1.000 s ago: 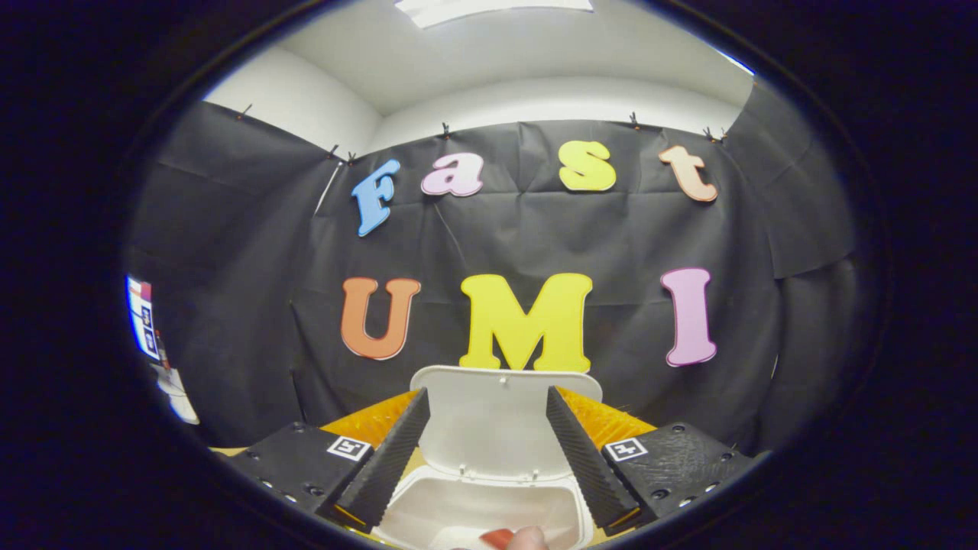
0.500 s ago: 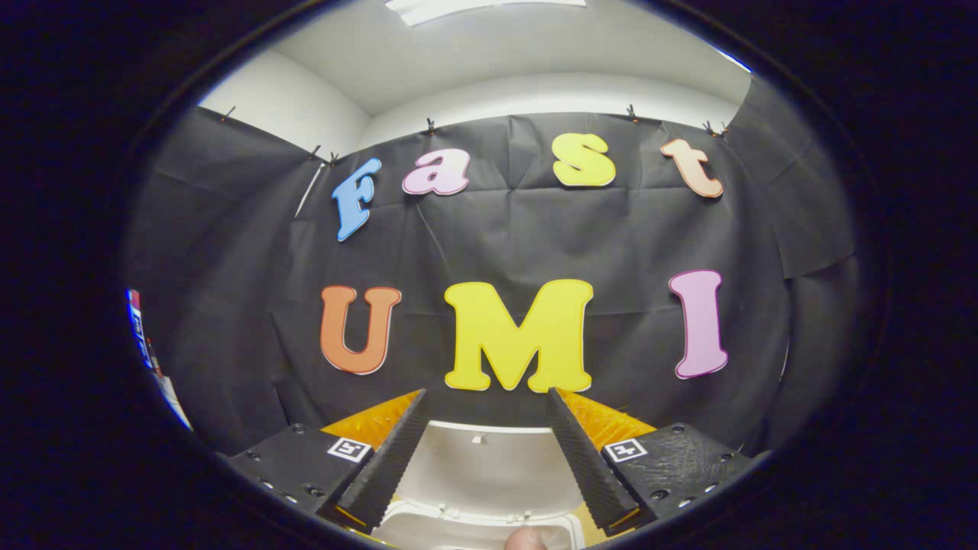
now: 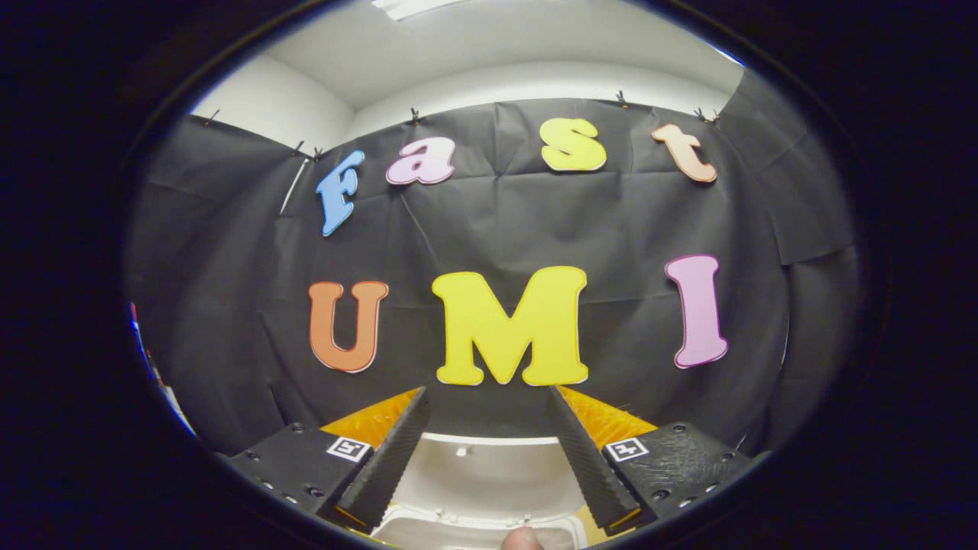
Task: Press the lid of the desktop garbage bin to open it, pick up the crumpled paper on the desktop and throw it into the bin, then pick up the pop can on the desktop and drop it into the bin, and finally close the garbage bin lid.
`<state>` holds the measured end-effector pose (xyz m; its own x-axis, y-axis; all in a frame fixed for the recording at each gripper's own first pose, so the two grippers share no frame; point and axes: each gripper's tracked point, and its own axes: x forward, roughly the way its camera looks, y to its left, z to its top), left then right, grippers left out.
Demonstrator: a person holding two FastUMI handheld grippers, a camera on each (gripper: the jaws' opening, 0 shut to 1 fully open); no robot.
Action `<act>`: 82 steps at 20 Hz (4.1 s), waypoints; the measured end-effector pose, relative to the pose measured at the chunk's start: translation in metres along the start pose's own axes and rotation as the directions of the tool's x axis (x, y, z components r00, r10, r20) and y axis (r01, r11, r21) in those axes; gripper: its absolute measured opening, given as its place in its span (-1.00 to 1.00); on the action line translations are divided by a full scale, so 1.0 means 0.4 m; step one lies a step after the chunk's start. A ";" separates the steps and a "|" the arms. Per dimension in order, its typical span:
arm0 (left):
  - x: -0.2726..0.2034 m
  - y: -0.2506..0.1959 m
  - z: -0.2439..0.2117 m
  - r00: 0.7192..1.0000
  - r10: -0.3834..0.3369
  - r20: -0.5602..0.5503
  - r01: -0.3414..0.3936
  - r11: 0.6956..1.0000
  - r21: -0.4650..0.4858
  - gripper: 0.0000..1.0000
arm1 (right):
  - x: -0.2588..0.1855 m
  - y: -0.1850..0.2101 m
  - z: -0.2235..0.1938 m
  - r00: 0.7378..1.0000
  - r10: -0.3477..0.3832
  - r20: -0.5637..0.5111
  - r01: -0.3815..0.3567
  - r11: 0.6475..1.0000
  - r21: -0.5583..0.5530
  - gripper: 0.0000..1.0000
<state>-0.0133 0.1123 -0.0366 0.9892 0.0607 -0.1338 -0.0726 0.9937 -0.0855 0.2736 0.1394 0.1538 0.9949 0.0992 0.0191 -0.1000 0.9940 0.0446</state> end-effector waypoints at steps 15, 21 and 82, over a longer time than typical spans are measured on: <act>-0.047 0.017 0.004 1.000 -0.002 0.017 0.003 1.000 -0.006 0.99 | -0.240 0.046 -0.158 0.981 0.083 -0.178 -0.083 0.997 0.008 0.92; -0.060 0.008 -0.015 1.000 -0.004 0.007 0.004 1.000 -0.016 0.99 | -0.310 0.040 -0.276 0.973 0.071 -0.218 -0.079 0.996 -0.029 0.89; -0.029 -0.094 0.012 0.999 -0.001 0.042 0.001 1.000 -0.011 0.98 | -0.461 -0.163 -0.337 1.000 -0.012 -0.026 0.013 0.999 0.048 0.91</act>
<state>-0.0216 0.0745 -0.0270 0.9937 0.0639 -0.0917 -0.0727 0.9927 -0.0962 0.0986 0.0627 0.0128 0.9961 0.0883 -0.0077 -0.0872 0.9919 0.0928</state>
